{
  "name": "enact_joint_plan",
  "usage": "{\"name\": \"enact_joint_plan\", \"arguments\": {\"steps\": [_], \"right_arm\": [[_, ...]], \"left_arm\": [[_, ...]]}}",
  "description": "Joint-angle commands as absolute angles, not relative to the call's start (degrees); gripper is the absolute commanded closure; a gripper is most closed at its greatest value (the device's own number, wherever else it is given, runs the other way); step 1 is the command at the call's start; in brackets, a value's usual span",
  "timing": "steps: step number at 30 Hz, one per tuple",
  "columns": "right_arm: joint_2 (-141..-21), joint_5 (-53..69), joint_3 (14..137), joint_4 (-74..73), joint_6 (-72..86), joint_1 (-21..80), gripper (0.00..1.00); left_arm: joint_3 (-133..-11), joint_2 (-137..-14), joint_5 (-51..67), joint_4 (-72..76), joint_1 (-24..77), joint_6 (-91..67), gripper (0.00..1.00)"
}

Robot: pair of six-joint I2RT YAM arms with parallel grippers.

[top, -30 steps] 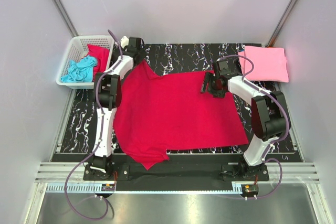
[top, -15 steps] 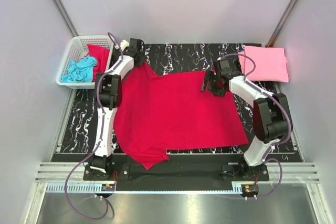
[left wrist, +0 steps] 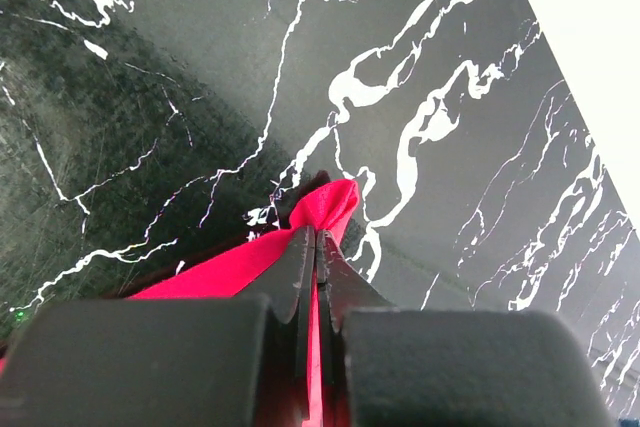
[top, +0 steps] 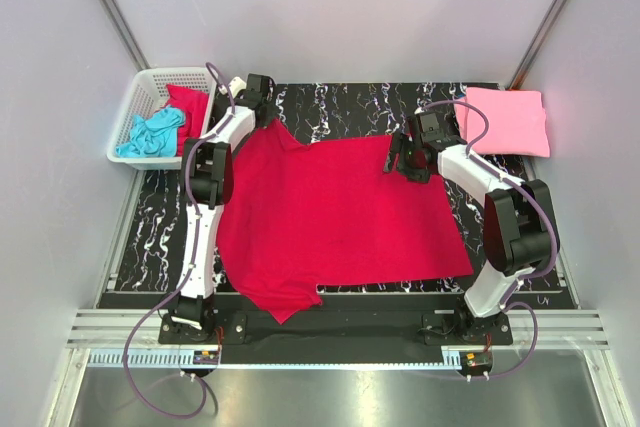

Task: Fold and stack the t-shirts
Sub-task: Fold the tshirt

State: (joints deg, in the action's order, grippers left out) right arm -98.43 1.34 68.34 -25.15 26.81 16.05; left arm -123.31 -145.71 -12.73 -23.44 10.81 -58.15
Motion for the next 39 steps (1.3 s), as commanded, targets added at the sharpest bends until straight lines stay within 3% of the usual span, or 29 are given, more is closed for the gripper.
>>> {"name": "enact_joint_plan", "arguments": {"steps": [1,21,29,39], "right_arm": [[-99.14,0.35,70.48,-24.61,27.42,15.65,0.24],[-102.22,1.94,71.81,-24.61,28.56,15.64,0.26],[-101.95,-2.98,74.35,-24.70,28.83,14.95,0.24],[-103.27,-0.53,77.17,-25.31,29.71,14.06,0.24]], "left_arm": [[-123.50,-143.27,-11.78,-24.08,11.07,-55.38,1.00],[-115.93,-132.10,-6.68,-20.74,11.07,-48.69,1.00],[-107.32,-124.55,-9.05,-20.66,11.07,-47.46,1.00],[-98.62,-116.46,-8.35,-20.65,11.07,-43.95,1.00]]}}
